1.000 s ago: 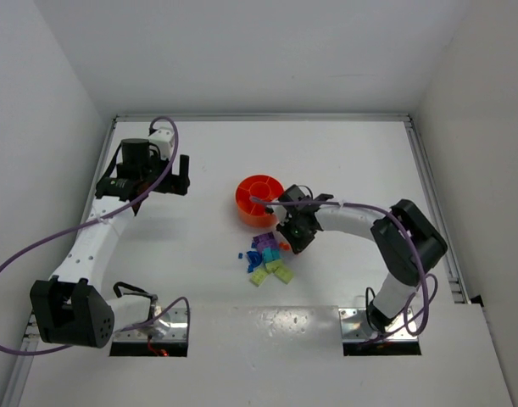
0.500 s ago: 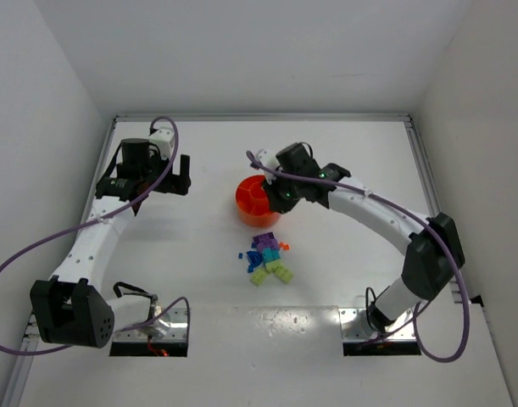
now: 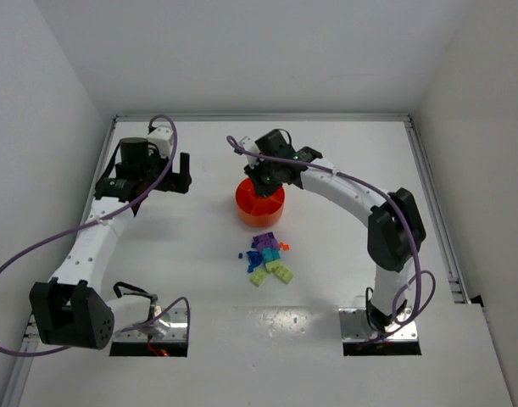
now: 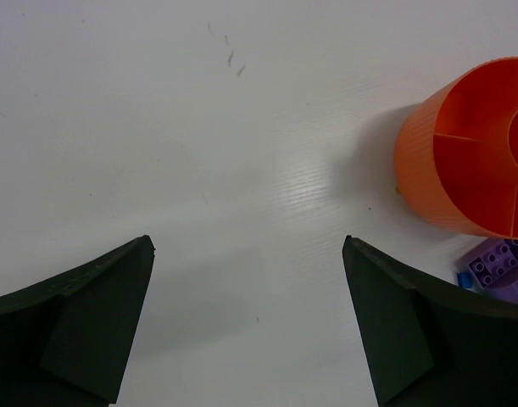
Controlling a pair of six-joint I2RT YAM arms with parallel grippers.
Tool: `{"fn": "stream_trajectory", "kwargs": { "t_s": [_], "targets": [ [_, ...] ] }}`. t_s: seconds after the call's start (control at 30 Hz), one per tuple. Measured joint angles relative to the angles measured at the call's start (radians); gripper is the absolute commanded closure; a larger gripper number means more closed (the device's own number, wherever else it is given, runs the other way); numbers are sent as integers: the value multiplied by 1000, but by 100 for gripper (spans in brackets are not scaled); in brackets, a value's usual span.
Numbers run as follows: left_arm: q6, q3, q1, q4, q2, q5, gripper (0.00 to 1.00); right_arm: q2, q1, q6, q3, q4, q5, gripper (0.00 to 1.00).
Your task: Sort the legos into containers by color
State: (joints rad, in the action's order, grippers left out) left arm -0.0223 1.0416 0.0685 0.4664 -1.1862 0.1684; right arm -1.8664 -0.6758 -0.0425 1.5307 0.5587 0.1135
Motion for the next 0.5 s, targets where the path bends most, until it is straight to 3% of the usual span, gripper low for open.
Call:
{"fn": "stream_trajectory", "kwargs": {
  "t_s": [0.13,0.33,0.43,0.47,0.5],
  "targets": [
    [-5,0,0,-5,0,3,0,-16,3,0,19,5,-18,92],
    [-6,0,0,-5,3,4,0,-17,6,-2,40,4,-54,82],
    [-6,0,0,-5,10,5,0,-20,6,-8,41,4,-68,74],
    [-7,0,0,-5,11,5,0,-22,6,-9,41,4,-73,64],
    [-8,0,0,-6,12,5,0,-24,6,-14,41,3,-78,61]
  ]
}}
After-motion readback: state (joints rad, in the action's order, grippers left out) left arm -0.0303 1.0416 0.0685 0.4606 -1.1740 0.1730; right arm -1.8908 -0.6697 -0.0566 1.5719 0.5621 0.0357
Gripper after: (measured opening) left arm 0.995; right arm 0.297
